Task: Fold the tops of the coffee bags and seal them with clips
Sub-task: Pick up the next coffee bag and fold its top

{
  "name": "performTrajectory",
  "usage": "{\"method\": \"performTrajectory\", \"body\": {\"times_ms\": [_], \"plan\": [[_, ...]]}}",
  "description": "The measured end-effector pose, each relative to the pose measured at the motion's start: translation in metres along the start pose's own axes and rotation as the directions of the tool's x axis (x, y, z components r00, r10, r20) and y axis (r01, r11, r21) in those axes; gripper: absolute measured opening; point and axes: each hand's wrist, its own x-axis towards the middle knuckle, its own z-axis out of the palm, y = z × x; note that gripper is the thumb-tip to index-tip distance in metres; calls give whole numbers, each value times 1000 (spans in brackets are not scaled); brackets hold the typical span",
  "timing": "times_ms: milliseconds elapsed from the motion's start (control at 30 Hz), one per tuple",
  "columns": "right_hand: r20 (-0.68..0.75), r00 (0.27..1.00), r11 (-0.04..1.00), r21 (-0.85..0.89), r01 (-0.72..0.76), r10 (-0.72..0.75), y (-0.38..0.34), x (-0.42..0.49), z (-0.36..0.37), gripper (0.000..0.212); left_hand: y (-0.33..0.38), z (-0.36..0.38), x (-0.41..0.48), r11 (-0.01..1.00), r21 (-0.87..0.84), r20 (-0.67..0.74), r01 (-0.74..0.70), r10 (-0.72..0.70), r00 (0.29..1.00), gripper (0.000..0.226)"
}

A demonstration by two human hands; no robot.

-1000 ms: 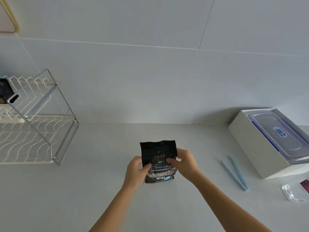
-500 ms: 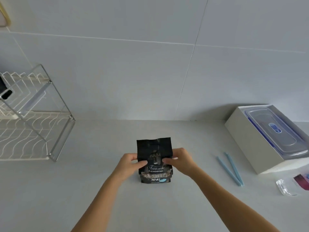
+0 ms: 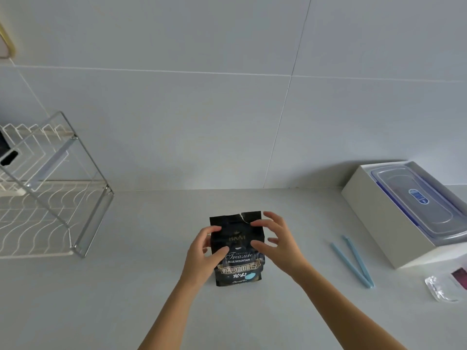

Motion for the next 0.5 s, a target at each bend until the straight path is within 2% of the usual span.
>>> {"method": "performTrajectory", "body": {"times_ms": [100,200,267,400,500], "plan": [[127,984,985,-132,-110,127,13,0,3,37,-7,2,0,993,80,58,83,-88,994,29],[100,971,976,-33,-217,219,21,-8,12,25,-16,6,-10,971,-75,46,227,-224,973,28],[40,982,982,41,-186,185,20,-10,17,15,-17,8,-11,958,-154,17,241,-242,970,22],[-34,982,979,99,-180,184,15,-8,21,26,-14,16,-4,956,-189,20,225,-225,974,13],[-46,982,981,75,-182,185,18,-8,22,17,-18,22,-2,930,-248,74,271,-260,963,22]]}}
